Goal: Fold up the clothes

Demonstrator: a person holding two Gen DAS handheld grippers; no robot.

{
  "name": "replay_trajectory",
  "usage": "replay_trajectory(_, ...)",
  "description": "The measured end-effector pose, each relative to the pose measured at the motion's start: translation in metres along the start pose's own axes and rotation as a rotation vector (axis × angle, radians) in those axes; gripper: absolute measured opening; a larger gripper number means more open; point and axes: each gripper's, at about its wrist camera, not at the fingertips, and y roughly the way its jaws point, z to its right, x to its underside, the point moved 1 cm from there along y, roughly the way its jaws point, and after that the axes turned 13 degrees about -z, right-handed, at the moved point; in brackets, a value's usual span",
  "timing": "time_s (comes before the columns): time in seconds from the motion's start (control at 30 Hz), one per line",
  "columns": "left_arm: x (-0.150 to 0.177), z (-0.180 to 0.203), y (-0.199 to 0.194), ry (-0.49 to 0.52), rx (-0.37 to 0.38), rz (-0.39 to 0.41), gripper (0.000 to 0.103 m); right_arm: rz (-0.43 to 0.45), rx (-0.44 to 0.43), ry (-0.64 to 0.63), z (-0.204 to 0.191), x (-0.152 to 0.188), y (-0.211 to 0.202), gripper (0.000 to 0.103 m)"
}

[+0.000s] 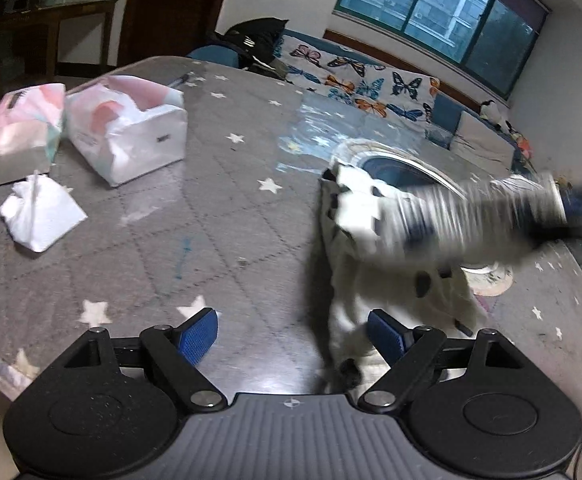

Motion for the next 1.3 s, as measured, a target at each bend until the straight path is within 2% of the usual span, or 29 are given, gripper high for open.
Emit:
replay_trajectory(0.13,-0.001,-0.008,-0.006,-0.017,-0.014,0.013,0.085,-0.063,0.055,-0.123,-0.025,0.024,0.011,0.019)
replay_trajectory(0.2,-0.002,-0.01,-0.011,-0.016,-0.019,0.026,0.085,-0.087,0.067,-0.159,-0.032,0.032,0.015,0.026)
replay_trajectory(0.3,-0.007,-0.011,-0.021,-0.012,-0.016,0.064,0.085,-0.116,0.074,-0.201,-0.039,0.042,0.019,0.027)
replay_trajectory(0.47,-0.021,-0.006,-0.033,0.011,0.014,0.123,0.085,-0.137,0.067,-0.213,-0.046,0.047,0.016,0.027)
replay_trajectory(0.6,-0.027,0.005,-0.036,0.041,0.056,0.152,0.082,-0.117,0.075,-0.161,-0.041,0.043,0.009,0.027)
replay_trajectory(0.67,-0.028,0.011,-0.036,0.055,0.09,0.156,0.069,-0.105,0.087,-0.128,-0.036,0.04,0.009,0.027)
replay_trajectory(0.7,-0.028,0.015,-0.035,0.067,0.112,0.157,0.066,-0.099,0.088,-0.112,-0.034,0.039,0.01,0.027)
replay_trajectory(0.77,-0.027,0.023,-0.033,0.096,0.153,0.155,0.047,-0.087,0.089,-0.081,-0.029,0.037,0.013,0.027)
replay_trajectory(0.87,-0.024,0.035,-0.027,0.138,0.214,0.142,0.031,-0.087,0.086,-0.043,-0.024,0.036,0.023,0.027)
replay_trajectory(1.03,-0.019,0.054,-0.014,0.205,0.271,0.108,0.025,-0.101,0.056,-0.007,-0.019,0.041,0.037,0.029)
replay_trajectory(1.2,-0.011,0.06,0.003,0.249,0.278,0.04,0.024,-0.109,0.036,0.008,-0.018,0.046,0.04,0.031)
replay_trajectory(1.3,-0.006,0.054,0.009,0.251,0.255,0.013,0.024,-0.095,0.033,0.02,-0.013,0.046,0.033,0.035)
